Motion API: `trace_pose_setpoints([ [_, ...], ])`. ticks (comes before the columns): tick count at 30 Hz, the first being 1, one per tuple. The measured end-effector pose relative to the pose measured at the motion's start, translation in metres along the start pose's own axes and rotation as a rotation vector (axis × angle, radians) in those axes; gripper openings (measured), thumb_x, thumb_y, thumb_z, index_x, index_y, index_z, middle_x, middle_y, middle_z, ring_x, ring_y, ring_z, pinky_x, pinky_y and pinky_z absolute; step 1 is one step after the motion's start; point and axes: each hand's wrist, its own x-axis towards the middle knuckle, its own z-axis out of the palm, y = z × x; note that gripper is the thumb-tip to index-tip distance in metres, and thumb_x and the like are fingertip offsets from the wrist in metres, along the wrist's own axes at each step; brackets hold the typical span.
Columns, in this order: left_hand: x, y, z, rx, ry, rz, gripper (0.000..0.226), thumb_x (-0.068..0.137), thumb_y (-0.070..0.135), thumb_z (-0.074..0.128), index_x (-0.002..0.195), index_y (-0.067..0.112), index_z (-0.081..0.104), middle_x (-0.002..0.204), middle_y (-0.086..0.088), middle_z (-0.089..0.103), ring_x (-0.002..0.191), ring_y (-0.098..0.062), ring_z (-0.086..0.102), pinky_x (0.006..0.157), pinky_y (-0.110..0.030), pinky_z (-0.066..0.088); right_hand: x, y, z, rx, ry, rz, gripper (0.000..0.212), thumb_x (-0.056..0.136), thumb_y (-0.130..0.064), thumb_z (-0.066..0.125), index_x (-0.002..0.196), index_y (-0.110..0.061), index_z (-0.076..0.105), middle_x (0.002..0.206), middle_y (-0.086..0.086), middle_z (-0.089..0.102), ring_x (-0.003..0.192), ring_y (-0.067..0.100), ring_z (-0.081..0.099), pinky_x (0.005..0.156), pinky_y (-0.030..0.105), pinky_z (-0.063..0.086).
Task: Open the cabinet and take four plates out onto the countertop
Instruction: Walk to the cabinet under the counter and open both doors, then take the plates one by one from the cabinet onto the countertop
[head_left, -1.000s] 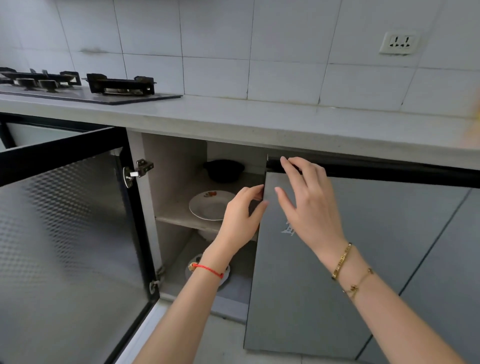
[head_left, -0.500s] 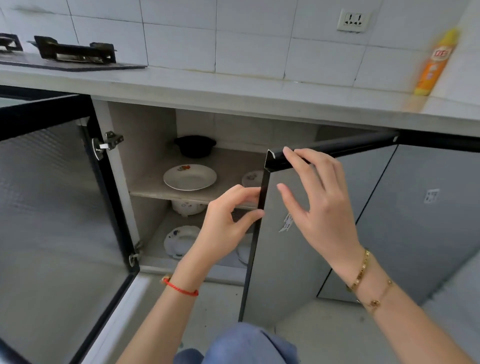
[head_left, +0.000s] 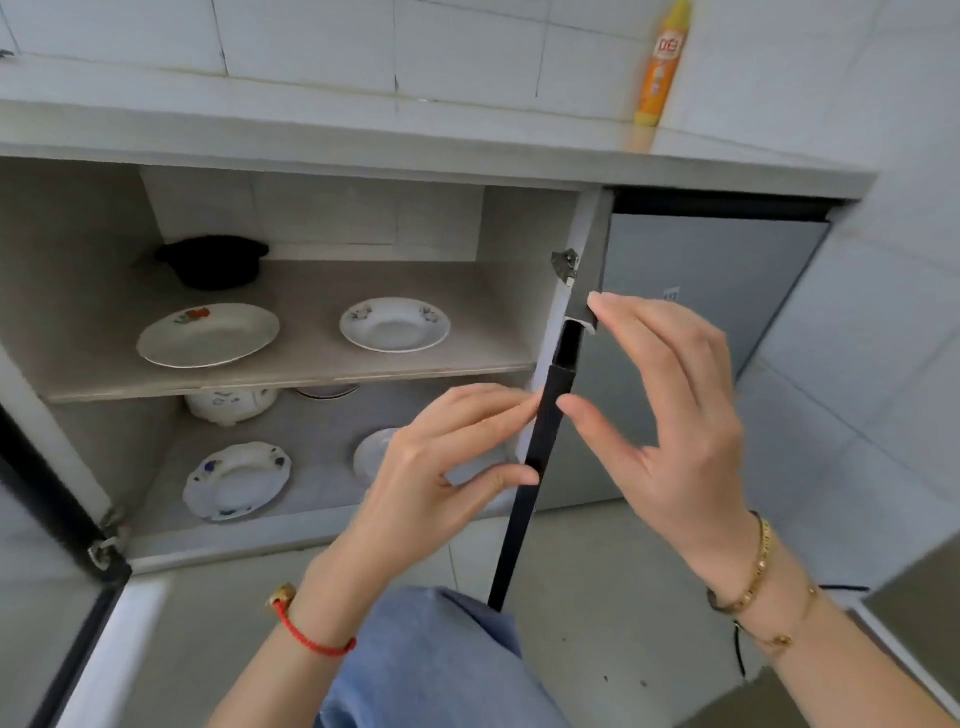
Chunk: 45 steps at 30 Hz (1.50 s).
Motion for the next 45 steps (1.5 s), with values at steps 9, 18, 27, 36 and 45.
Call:
trace_pose_setpoints([
  [9,0.016,0.002,0.061,0.002,-0.069,0.214,0.062,0.082,0.033,0.076,0.136,0.013,0.053,0.143,0.0,0.053,0.135,-0.021,0.047,0.106,-0.045,0.041,-0.023,0.012,-0.054,-0.096,-0.05,0.161,0.056,0.086,-0.028,0.071,0.13,-0.001,0.049,0.13,0.004,0.052,0.122,0.019,0.048,0.107,0.031,0.036],
  [18,0.038,0.022,0.111,0.099,-0.137,0.309,0.056,0.091,0.035,0.066,0.139,0.011,0.05,0.146,-0.001,0.049,0.138,-0.013,0.044,0.112,-0.041,0.038,-0.042,0.029,-0.099,-0.301,-0.069,0.309,0.054,0.09,-0.028,0.064,0.134,-0.004,0.046,0.132,-0.003,0.047,0.125,0.006,0.041,0.108,0.025,0.034],
  [27,0.054,0.026,0.167,0.244,-0.312,0.327,0.066,0.096,0.044,0.054,0.151,0.018,0.029,0.159,0.003,0.027,0.146,-0.01,0.028,0.12,-0.038,0.025,-0.057,0.064,-0.135,-0.555,-0.095,0.314,0.052,0.095,-0.03,0.058,0.139,-0.007,0.042,0.137,0.005,0.051,0.127,0.018,0.046,0.112,0.033,0.035],
  [36,0.063,0.023,0.188,0.202,-0.294,0.308,0.061,0.097,0.039,0.054,0.15,0.019,0.032,0.157,0.005,0.031,0.144,-0.009,0.031,0.119,-0.038,0.027,-0.052,0.076,-0.15,-0.699,-0.162,0.258,0.052,0.094,-0.032,0.06,0.137,-0.005,0.047,0.134,0.007,0.055,0.126,0.022,0.048,0.109,0.037,0.038],
  [45,0.073,0.002,0.126,0.208,-0.166,0.246,0.049,0.099,0.037,0.053,0.143,0.016,0.045,0.143,0.004,0.05,0.13,-0.011,0.048,0.113,-0.034,0.033,-0.022,0.05,-0.114,-0.702,-0.114,0.073,0.04,0.094,-0.023,0.06,0.13,-0.006,0.056,0.13,0.006,0.06,0.125,0.023,0.052,0.104,0.041,0.043],
])
